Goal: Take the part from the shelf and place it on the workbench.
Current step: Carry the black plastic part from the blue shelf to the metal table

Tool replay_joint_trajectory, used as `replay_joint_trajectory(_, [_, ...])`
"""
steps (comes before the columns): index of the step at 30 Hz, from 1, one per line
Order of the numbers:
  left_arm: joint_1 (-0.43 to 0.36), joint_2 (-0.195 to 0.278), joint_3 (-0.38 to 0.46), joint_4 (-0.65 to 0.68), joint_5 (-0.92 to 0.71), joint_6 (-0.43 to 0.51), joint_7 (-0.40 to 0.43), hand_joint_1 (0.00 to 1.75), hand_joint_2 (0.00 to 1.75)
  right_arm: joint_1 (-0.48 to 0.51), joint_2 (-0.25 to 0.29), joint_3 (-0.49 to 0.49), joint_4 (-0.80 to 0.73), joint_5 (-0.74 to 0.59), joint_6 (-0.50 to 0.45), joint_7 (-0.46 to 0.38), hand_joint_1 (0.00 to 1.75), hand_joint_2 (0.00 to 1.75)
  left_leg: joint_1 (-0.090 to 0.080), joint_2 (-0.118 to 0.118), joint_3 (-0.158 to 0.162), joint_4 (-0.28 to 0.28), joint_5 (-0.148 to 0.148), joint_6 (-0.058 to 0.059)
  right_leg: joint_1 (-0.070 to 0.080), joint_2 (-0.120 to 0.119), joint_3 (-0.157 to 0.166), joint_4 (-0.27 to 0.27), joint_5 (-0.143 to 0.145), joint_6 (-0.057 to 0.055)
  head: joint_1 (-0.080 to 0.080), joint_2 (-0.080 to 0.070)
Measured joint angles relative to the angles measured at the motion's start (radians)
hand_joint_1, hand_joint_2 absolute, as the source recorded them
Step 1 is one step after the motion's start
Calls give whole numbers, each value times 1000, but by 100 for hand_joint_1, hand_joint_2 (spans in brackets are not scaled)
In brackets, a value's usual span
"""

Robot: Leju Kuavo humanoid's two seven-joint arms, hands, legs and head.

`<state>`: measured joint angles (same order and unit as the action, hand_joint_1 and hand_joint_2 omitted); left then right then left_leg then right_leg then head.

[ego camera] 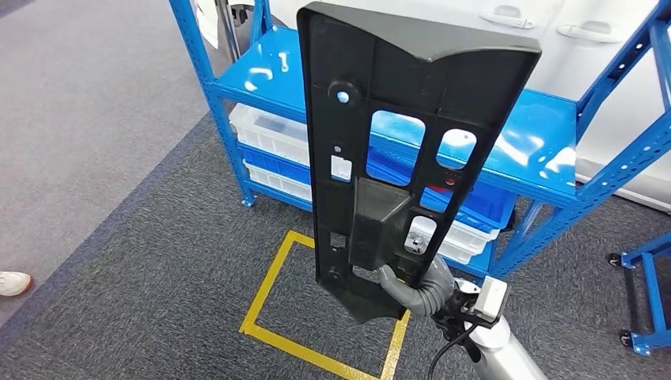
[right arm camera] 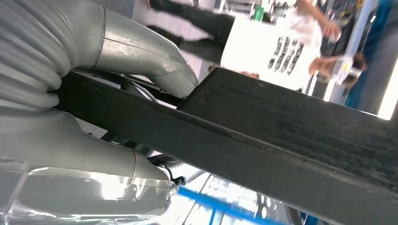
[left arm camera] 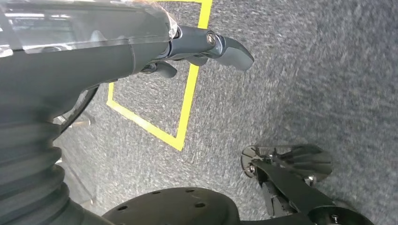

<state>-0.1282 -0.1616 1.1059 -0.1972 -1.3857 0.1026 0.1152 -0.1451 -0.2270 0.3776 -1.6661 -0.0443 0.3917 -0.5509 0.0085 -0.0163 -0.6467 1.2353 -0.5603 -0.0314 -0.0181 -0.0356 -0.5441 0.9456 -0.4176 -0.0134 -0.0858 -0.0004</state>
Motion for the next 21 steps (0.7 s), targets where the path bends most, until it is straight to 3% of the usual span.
replay_joint_trajectory(3, [6,4,0,0,0,0,2,0,175,0,4,0,0,2,0,0,175,175,12,34,69,-152,88,-28,-15,-24,-5,40,-26,29,0,0])
replay_joint_trajectory(5, [12,6,0,0,0,0,2,0,175,-1,5,-1,0,3,0,0,175,175,7,51,86,-202,93,-11,-13,-36,-16,65,-37,44,-1,0])
replay_joint_trajectory(7, [14,6,0,0,0,1,1,0,175,-1,5,-2,-1,5,0,0,175,175,3,40,76,-197,90,25,-10,-50,-23,73,-38,50,0,0])
replay_joint_trajectory(8, [14,5,0,0,1,0,0,0,175,-2,6,-2,-1,5,0,0,175,175,3,32,73,-196,92,35,-11,-50,-24,77,-43,53,0,0])
replay_joint_trajectory(10, [12,4,0,0,1,0,0,0,175,-3,6,-2,-1,5,0,0,175,175,3,16,68,-196,98,50,-15,-24,-42,125,-82,56,0,0])
replay_joint_trajectory(12, [10,2,0,0,0,-1,0,0,175,-2,6,-3,-1,6,0,0,175,175,1,1,63,-196,103,59,-12,12,-95,247,-151,55,0,0])
replay_joint_trajectory(14, [9,1,0,0,-2,-3,0,0,175,-1,6,-3,-1,6,1,0,175,175,-5,-17,58,-196,107,66,-5,22,-148,358,-187,46,0,0])
replay_joint_trajectory(15, [8,-1,0,0,-4,-5,0,0,175,-1,6,-3,-1,6,1,0,175,175,-10,-29,56,-196,109,68,1,25,-154,368,-178,38,0,0])
replay_joint_trajectory(17, [7,-4,-1,0,-9,-6,1,0,175,-3,6,-3,-1,6,1,0,175,175,-19,-53,57,-196,112,72,14,41,-113,277,-111,10,0,0])
replay_joint_trajectory(19, [5,-12,-2,0,-10,-6,1,0,175,-5,6,-4,-1,6,3,0,175,175,-23,-75,55,-197,116,72,23,90,-61,156,-56,-23,-1,0])
replay_joint_trajectory(21, [1,-16,-3,0,-9,-5,1,0,175,-10,6,-5,-1,5,6,-1,175,175,-17,-96,49,-199,123,64,28,115,-41,105,-44,-37,-1,0])
